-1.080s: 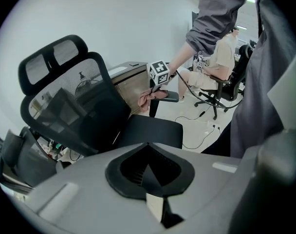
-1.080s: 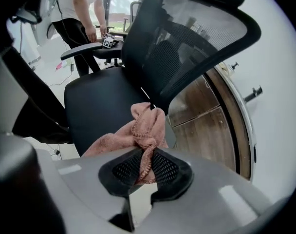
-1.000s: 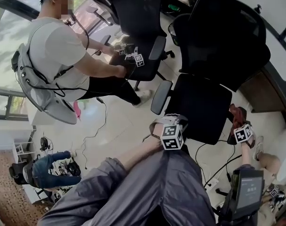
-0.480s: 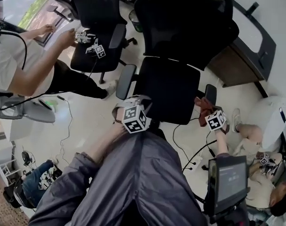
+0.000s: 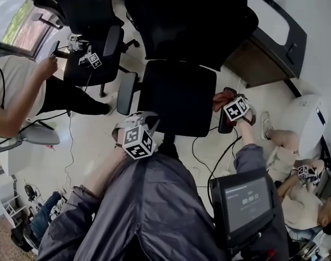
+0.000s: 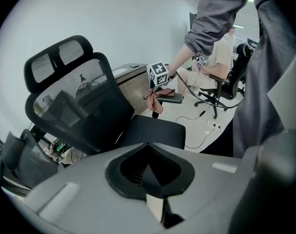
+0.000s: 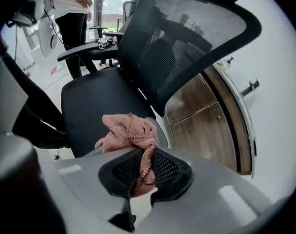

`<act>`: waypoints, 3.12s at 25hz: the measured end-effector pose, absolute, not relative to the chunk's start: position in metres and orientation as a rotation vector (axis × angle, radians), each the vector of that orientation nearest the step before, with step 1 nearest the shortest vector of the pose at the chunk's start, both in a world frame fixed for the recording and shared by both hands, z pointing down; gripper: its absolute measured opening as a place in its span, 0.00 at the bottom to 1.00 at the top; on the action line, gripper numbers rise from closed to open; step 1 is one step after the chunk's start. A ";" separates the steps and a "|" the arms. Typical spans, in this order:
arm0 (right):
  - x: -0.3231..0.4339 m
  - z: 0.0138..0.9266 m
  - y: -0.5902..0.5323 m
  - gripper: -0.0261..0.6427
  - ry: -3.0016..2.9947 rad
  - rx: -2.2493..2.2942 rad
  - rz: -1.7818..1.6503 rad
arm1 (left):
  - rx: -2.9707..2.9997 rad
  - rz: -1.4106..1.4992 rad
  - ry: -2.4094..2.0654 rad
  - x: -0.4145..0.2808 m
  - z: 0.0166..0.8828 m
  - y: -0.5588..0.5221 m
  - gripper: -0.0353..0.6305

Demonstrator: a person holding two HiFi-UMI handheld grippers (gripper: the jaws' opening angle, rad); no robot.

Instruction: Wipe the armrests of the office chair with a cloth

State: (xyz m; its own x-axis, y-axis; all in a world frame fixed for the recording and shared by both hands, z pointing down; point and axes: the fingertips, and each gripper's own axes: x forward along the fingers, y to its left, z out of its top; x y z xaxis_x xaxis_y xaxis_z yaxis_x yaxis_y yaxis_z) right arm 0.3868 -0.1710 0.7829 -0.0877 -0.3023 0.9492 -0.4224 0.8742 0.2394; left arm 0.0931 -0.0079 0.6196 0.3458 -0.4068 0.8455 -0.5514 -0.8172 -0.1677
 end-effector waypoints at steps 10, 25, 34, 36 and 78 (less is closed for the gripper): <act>0.385 0.781 -0.133 0.11 -1.654 0.506 0.085 | 2.520 1.410 -0.867 0.102 0.609 0.001 0.08; 0.393 0.764 -0.113 0.11 -1.672 0.528 0.142 | 2.547 1.397 -0.910 0.109 0.590 0.002 0.08; 0.399 0.771 -0.179 0.11 -1.664 0.692 0.186 | 2.475 1.426 -0.938 0.094 0.593 0.018 0.08; 0.395 0.777 -0.174 0.11 -1.656 0.664 0.202 | 2.467 1.423 -0.941 0.094 0.595 0.019 0.08; 0.207 0.675 -0.109 0.11 -1.898 0.483 -0.011 | 2.477 1.315 -1.110 0.017 0.588 0.011 0.08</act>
State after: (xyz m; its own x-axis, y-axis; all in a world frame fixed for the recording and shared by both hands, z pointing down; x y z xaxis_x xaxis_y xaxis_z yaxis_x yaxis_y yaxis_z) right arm 0.2065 -0.1087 0.6750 -0.2944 -0.3344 0.8953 -0.3239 0.9163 0.2358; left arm 0.0174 0.0110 0.5884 0.3515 -0.5474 0.7595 -0.6569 -0.7222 -0.2164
